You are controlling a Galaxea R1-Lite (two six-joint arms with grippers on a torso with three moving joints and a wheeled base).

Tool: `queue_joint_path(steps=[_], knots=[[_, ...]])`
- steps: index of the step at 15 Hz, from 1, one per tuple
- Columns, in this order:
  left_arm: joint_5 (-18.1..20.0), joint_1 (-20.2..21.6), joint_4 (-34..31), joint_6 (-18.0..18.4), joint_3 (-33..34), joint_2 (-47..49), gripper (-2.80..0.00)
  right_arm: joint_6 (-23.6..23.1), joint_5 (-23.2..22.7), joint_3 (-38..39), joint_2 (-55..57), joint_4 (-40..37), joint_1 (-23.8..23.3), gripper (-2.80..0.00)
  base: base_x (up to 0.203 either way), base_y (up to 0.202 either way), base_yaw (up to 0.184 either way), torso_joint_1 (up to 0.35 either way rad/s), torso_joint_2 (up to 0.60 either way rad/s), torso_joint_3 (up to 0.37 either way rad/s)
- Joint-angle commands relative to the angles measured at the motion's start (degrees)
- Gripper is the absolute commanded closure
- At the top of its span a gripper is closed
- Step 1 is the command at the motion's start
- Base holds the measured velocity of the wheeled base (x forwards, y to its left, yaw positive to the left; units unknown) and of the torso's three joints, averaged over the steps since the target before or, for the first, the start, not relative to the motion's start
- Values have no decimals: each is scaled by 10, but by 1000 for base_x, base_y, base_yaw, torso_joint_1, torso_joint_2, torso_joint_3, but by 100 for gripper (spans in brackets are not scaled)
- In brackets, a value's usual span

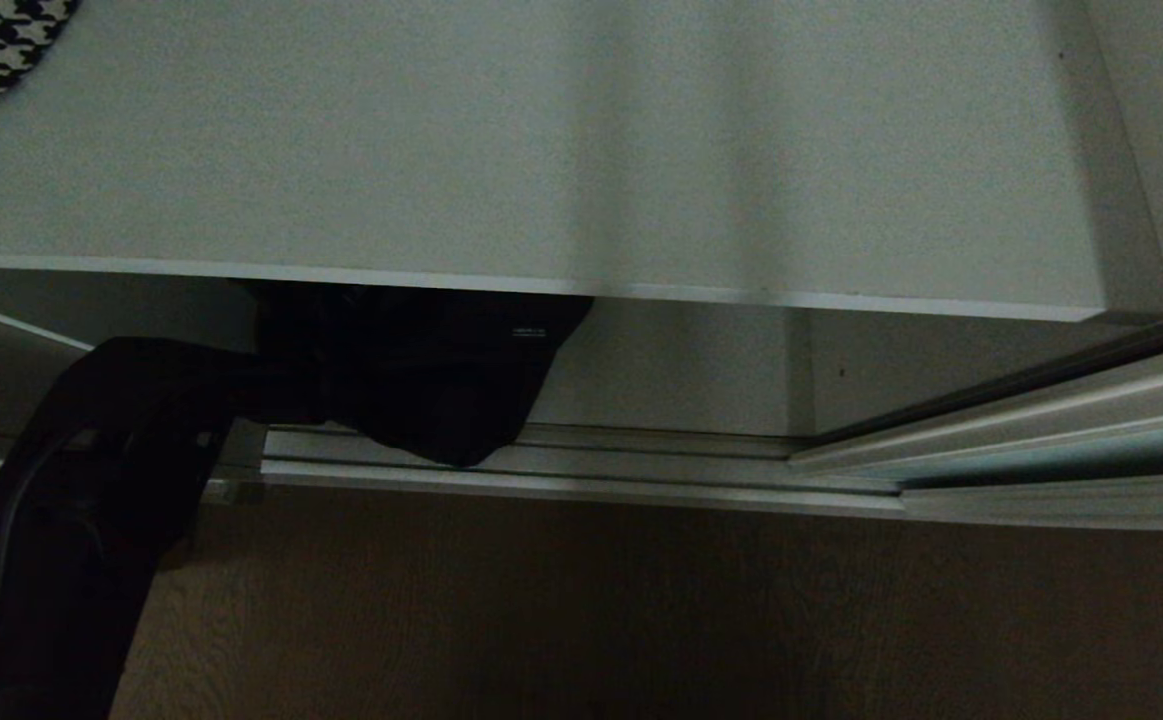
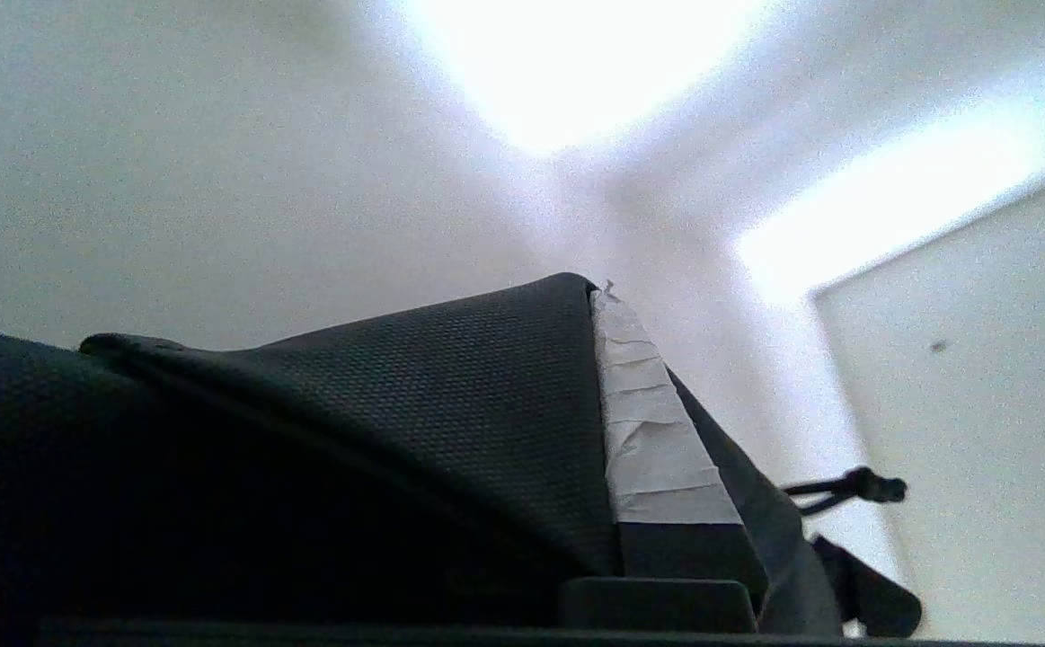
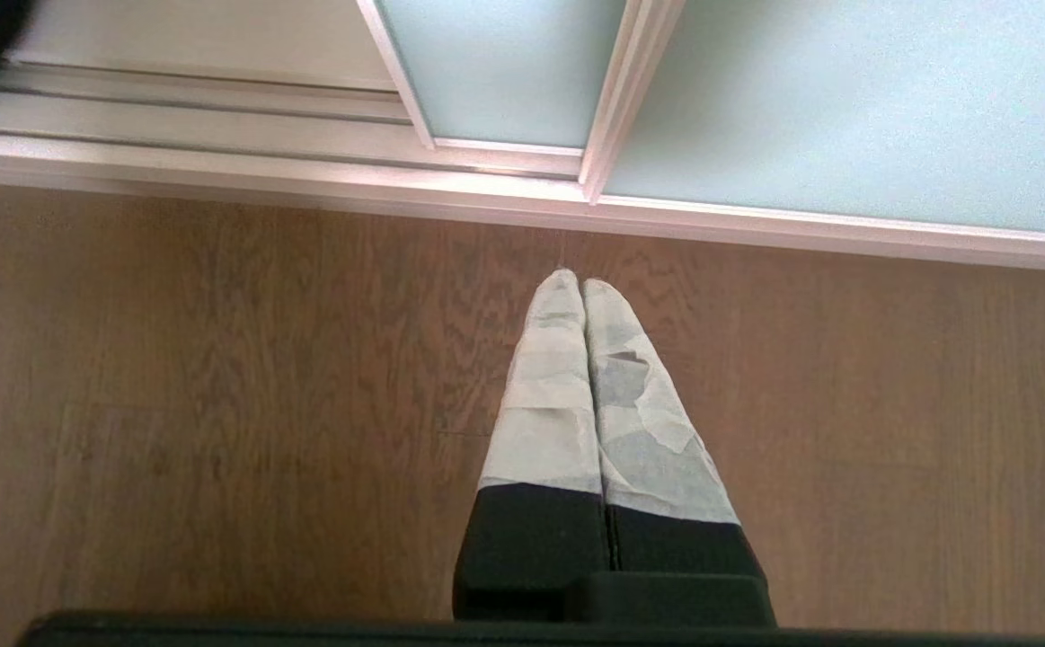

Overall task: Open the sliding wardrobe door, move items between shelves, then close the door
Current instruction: Place the bag on the lower shelf

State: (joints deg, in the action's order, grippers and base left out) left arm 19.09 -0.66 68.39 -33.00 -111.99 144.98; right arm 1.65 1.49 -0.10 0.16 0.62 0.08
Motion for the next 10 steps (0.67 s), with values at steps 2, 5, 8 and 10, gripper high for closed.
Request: queue_joint_path(steps=[2, 5, 8, 10], knots=[[-15, 0, 57, 44, -2, 3, 0, 0, 0, 0, 0, 0, 0, 0, 0, 0, 0, 0, 0, 0], [-67, 0, 58, 86, -2, -21, 0, 0, 0, 0, 0, 0, 0, 0, 0, 0, 0, 0, 0, 0], [-90, 0, 56, 142, -2, -36, 0, 0, 0, 0, 0, 0, 0, 0, 0, 0, 0, 0, 0, 0], [-154, 0, 59, 179, -2, -39, 0, 0, 0, 0, 0, 0, 0, 0, 0, 0, 0, 0, 0, 0]])
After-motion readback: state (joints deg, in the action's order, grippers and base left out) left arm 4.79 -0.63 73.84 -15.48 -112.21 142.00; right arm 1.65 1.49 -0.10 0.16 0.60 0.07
